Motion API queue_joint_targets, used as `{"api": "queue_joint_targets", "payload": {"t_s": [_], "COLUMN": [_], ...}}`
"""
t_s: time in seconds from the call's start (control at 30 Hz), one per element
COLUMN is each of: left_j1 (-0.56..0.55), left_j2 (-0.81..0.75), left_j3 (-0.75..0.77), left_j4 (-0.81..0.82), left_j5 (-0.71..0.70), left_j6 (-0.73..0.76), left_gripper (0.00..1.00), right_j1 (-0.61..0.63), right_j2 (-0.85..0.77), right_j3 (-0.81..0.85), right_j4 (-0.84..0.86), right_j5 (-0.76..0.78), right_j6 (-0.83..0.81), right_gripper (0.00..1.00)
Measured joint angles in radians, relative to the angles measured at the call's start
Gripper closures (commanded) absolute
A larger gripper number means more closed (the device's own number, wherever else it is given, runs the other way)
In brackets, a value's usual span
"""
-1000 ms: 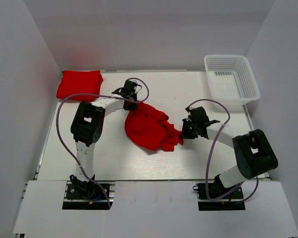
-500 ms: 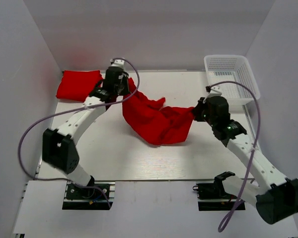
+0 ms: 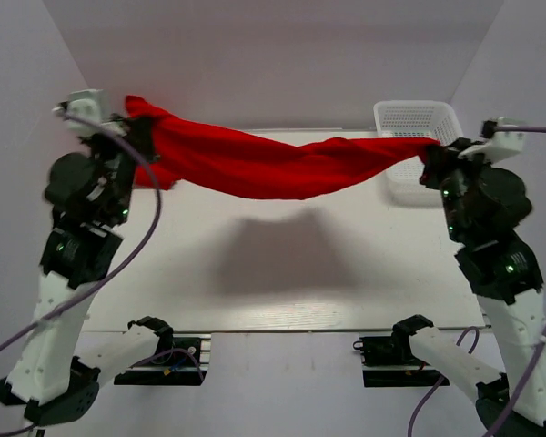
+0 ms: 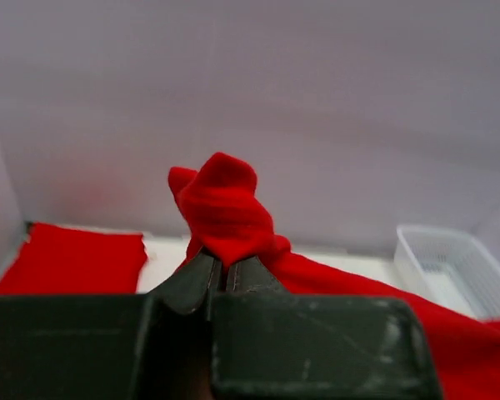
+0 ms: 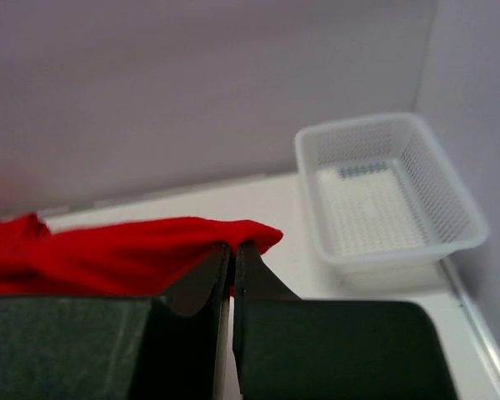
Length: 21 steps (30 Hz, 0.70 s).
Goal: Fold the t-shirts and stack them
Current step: Flatten out the tshirt
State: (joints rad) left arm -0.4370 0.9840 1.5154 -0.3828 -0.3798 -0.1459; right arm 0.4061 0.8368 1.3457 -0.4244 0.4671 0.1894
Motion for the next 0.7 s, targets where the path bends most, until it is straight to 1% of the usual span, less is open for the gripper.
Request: {"api": "queue_joint_targets", "payload": {"t_s": [0.2,0.3,0.4,0.53,0.63,0.7], "left_j1": [-0.001,-0.004,-0.004,-0.003,-0.003,0.002], "left_j2": [-0.134,-0.177,-0.188,-0.163,-0.11,-0.043], "left_j3": [0.118,0.164,0.188,0.166,0.08,0.001], "left_j4": [-0.032,-0.06,-0.09,-0.139,-0.175,-0.205], "left_j5": [-0.109,-0.111,-0.11,-0.132,-0.187,-0.21], "left_j6": [0.044,0.047,0.04,-0.026,-0.126,-0.199], "left_gripper": [1.0,1.0,1.0,1.0,1.0,1.0], "right_j1": [0.0,0.002,0.003,0.003,0.003,0.002], "right_j2": [-0.068,-0.099,-0.102,-0.078,-0.04,0.008], "right_j3": [0.17,0.235,0.277,0.253,0.161,0.072], "right_j4": [-0.022,-0.022,-0.021,-0.024,-0.02,0.006], "right_j5": [0.115,0.122,0.123,0.143,0.178,0.193], "right_j6": [-0.045,-0.061,-0.068,-0.061,-0.041,-0.028], "right_gripper": [1.0,1.0,1.0,1.0,1.0,1.0]}}
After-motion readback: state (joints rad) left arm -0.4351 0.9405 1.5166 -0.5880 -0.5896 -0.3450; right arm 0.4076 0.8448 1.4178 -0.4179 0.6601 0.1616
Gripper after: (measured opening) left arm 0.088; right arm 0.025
